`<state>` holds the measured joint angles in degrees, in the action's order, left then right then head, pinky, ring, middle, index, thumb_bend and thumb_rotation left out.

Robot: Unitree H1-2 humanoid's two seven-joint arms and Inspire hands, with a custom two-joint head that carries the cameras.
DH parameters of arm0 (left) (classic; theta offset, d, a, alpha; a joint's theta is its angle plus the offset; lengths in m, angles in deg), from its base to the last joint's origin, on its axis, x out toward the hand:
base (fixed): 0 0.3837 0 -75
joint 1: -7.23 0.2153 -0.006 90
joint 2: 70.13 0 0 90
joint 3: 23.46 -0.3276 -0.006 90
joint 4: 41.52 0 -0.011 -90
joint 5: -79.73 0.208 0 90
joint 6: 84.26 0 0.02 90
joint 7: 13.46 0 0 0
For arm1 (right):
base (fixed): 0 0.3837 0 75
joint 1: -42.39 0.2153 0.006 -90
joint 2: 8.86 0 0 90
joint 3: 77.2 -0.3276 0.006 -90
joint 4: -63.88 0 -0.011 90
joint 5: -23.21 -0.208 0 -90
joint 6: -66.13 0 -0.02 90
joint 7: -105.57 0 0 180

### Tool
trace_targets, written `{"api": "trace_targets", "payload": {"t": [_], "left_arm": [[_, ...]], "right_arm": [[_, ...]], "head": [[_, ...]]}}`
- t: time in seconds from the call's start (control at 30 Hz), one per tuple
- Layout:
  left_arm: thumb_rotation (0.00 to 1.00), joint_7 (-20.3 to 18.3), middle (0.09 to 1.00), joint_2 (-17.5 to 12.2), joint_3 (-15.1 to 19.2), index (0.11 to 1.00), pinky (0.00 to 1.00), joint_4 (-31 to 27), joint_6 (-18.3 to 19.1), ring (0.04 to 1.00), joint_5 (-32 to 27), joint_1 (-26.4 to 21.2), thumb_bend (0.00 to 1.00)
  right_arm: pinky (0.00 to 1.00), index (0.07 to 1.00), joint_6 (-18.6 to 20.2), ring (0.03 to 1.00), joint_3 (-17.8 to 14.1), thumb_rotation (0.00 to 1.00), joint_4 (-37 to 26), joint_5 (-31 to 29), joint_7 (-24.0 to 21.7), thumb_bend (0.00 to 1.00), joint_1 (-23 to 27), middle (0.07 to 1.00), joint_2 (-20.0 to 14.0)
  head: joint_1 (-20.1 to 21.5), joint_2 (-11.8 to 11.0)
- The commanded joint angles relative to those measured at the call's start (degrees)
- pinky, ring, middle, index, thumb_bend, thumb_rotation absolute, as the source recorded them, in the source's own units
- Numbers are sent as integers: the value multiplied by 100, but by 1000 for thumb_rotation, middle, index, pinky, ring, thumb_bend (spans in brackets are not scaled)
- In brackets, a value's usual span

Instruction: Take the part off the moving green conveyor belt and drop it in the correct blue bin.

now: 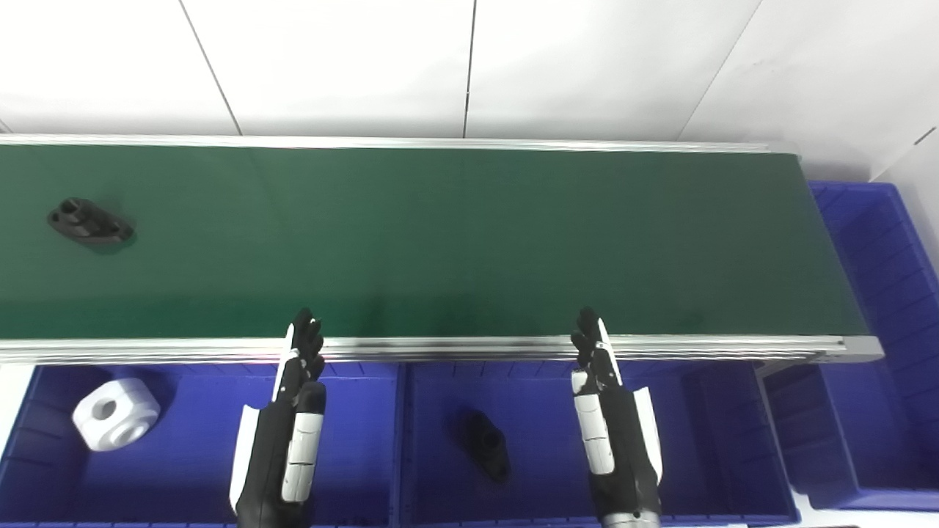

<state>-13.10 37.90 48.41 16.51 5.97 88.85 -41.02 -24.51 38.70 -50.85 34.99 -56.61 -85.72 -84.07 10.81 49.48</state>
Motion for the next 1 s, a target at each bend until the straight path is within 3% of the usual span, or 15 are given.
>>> {"api": "trace_targets", "payload": {"t": [0.0,0.67,0.97], "left_arm": [[1000,-31,1000,-11,-39,1000,1000,-205,-64,1000,-35,13,565],[1000,-68,1000,-47,-19,1000,1000,-283,122,1000,-99,50,551],[1000,-55,1000,-61,-63,1000,1000,-265,-1,1000,-38,58,546]], "right_arm": [[1000,993,-294,982,676,1000,-63,-6,-49,734,-586,988,627],[988,975,-296,960,716,1000,-48,164,44,749,-641,968,718],[983,975,-255,958,707,1000,-69,128,-6,744,-627,968,654]], "head": [[-11,5],[38,15],[27,13]]}}
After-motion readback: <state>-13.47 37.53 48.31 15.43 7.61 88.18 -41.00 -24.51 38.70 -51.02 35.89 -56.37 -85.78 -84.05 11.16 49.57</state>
